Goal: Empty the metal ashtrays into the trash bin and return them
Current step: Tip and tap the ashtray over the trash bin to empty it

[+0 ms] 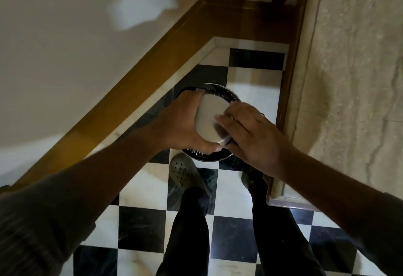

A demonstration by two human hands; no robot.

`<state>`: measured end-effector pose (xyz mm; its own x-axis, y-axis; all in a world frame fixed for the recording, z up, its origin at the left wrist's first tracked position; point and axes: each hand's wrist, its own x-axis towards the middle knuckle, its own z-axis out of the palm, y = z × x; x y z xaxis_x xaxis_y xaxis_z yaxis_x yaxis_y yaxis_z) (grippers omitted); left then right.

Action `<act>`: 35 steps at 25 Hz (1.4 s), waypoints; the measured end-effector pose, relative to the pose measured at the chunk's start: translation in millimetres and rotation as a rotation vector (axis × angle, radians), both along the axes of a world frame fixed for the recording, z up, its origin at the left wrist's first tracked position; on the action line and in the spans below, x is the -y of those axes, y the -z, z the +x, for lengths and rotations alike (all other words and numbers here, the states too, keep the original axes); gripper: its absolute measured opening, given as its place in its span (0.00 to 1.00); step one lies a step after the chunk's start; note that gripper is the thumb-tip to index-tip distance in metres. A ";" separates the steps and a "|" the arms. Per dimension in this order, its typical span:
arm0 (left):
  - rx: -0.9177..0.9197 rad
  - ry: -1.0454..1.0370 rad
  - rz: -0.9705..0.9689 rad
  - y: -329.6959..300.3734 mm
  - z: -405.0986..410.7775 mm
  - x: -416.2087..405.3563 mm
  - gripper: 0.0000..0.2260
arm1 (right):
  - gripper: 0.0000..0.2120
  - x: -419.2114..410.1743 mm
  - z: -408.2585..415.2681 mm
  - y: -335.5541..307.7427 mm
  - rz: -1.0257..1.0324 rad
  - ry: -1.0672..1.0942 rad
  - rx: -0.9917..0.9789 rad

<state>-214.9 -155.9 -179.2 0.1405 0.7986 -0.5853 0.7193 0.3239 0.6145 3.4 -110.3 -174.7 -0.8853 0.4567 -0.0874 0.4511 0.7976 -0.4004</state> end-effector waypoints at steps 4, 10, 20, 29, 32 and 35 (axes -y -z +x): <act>-0.052 0.025 0.179 9.3 -6.7 25.9 0.63 | 0.52 -23.0 -8.5 -52.7 -0.027 0.136 -0.153; 0.011 -0.065 0.325 15.5 4.2 13.7 0.60 | 0.61 10.9 -15.7 -29.7 -0.018 -0.191 0.148; 0.020 -0.066 0.402 30.6 3.9 16.5 0.61 | 0.62 -1.4 -18.6 -35.0 0.060 0.052 -0.068; 0.055 -0.069 0.364 38.5 9.9 30.8 0.59 | 0.41 6.4 -10.0 17.9 0.095 -0.191 0.273; 0.109 -0.174 0.162 26.4 8.5 20.2 0.59 | 0.23 3.1 -8.4 17.5 -0.006 -0.072 0.125; 0.325 -0.554 -0.146 10.0 -3.3 13.0 0.46 | 0.24 -5.8 -8.5 5.8 -0.351 0.087 -0.012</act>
